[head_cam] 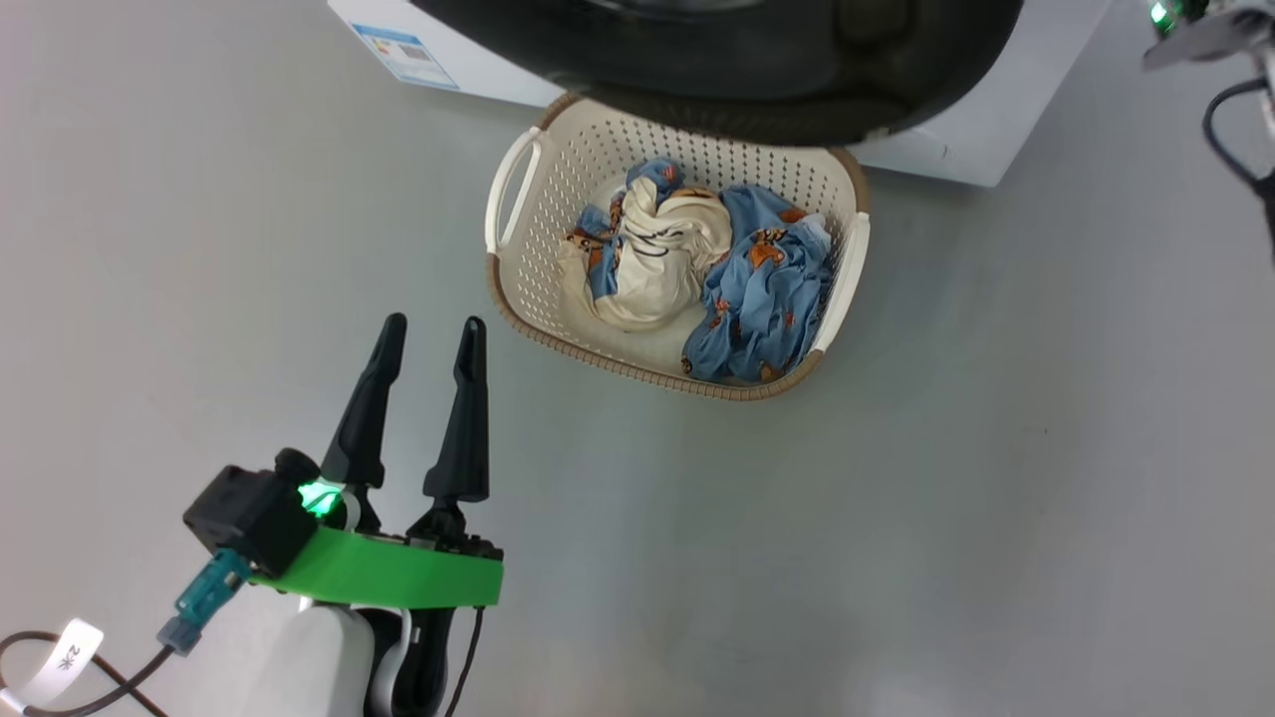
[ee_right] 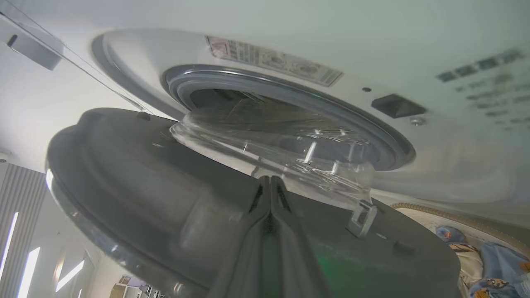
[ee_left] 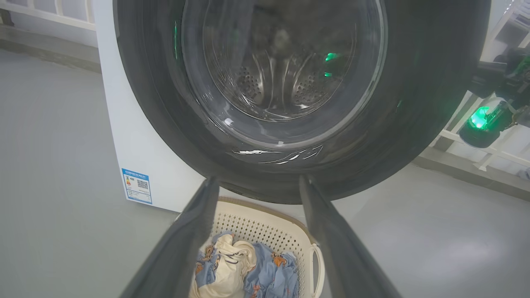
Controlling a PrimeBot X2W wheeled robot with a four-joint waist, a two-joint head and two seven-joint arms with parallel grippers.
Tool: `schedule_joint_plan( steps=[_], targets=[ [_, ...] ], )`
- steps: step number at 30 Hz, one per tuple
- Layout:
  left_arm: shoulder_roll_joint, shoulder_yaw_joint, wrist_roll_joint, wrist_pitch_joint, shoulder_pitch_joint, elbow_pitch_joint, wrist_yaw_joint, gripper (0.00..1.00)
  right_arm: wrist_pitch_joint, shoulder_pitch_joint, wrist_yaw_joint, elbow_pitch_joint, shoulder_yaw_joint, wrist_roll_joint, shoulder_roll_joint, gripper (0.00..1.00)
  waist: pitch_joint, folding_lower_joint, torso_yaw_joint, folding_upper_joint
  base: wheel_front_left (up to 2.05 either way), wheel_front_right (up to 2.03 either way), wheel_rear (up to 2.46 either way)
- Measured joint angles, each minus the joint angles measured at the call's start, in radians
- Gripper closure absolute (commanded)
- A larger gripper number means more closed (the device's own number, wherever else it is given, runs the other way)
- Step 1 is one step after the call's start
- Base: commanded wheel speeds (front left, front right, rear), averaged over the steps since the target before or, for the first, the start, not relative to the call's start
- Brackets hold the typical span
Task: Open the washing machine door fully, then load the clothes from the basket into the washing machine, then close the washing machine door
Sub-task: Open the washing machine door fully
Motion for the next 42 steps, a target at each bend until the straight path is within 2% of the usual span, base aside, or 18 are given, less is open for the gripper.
schedule_joint_plan(
  steps=[23, 42],
  targets=[
    [0.001, 0.014, 0.064, 0.000, 0.103, 0.019, 0.000, 0.00, 0.070, 0.205, 0.000, -0.074, 0.063, 0.002, 0.068, 1.00, -0.143, 0.0000, -0.006, 0.0000, 0.00, 0.00, 0.00],
    [0.003, 0.018, 0.070, 0.000, 0.193, 0.034, 0.000, 0.00, 0.130, 0.385, 0.000, -0.158, 0.093, 0.010, 0.147, 1.00, -0.253, 0.0000, 0.053, 0.0000, 0.00, 0.00, 0.00]
  ],
)
